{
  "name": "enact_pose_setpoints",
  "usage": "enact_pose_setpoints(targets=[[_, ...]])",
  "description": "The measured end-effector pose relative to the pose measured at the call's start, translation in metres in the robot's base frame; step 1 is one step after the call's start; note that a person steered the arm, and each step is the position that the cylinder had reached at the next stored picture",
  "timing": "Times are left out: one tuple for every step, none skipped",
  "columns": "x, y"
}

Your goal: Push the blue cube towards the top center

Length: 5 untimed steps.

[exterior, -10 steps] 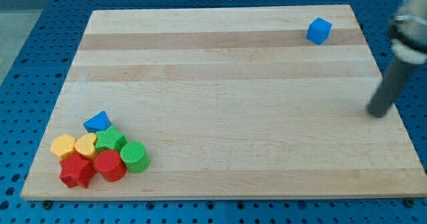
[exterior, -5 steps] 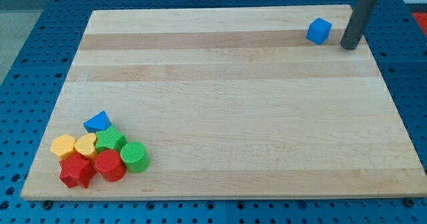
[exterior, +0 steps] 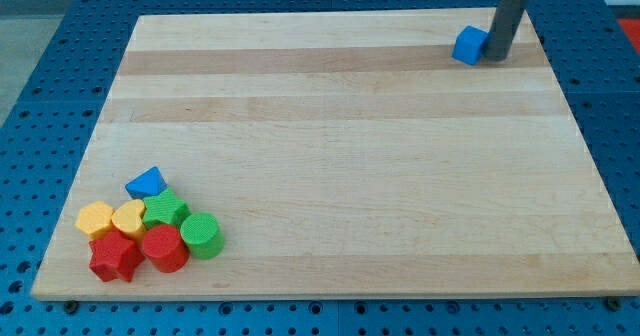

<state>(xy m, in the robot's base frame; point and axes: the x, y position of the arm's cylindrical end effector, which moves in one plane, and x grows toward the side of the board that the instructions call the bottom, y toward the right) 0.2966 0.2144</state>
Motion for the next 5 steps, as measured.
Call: enact_pose_setpoints(targets=[[0.000, -0.026], [0.000, -0.058], [0.000, -0.087], [0.000, -0.093], [0.006, -0.037]])
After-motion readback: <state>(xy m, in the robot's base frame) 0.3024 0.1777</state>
